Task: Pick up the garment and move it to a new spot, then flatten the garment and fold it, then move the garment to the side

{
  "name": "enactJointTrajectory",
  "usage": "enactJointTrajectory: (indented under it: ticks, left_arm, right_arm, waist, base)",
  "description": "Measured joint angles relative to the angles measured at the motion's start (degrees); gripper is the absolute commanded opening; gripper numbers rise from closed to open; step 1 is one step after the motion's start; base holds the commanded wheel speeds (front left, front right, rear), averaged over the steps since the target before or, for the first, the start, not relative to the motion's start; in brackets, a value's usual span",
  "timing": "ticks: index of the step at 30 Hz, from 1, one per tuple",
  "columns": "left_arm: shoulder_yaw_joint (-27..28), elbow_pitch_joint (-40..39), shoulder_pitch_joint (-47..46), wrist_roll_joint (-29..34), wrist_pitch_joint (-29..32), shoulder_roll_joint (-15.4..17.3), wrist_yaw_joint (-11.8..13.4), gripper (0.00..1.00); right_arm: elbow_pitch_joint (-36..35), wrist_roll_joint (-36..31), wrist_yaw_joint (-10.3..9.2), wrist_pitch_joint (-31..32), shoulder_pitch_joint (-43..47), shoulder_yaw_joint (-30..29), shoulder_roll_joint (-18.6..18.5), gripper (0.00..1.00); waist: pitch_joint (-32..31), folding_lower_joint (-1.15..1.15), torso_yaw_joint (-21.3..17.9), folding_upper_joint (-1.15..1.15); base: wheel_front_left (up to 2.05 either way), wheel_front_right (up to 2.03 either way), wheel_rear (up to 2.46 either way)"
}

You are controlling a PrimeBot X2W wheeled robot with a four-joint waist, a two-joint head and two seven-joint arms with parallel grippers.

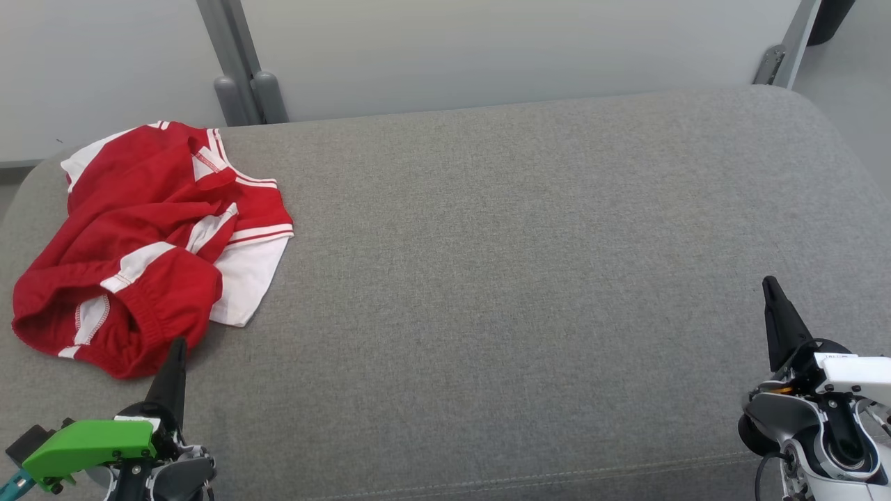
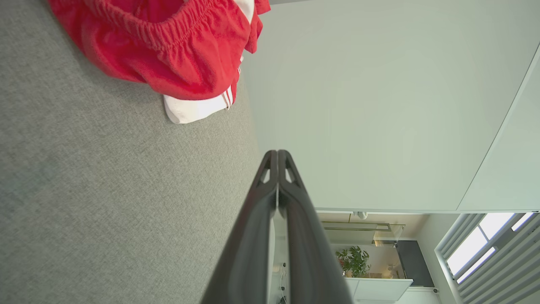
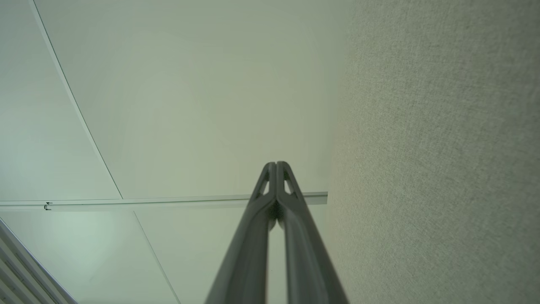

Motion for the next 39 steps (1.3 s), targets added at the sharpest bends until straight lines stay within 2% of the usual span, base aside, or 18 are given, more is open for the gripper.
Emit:
enactJointTrajectory:
  ticks: [39]
  left_arm:
    - [0.01,0.00,0.00,0.00,0.00,0.00,0.00,0.00]
  right_arm:
    - [-0.01,0.00,0.00,0.00,0.00,-0.01,0.00,0.00]
  waist:
    - [0.00,0.00,0.00,0.00]
  base:
    - [0.00,0.00,0.00]
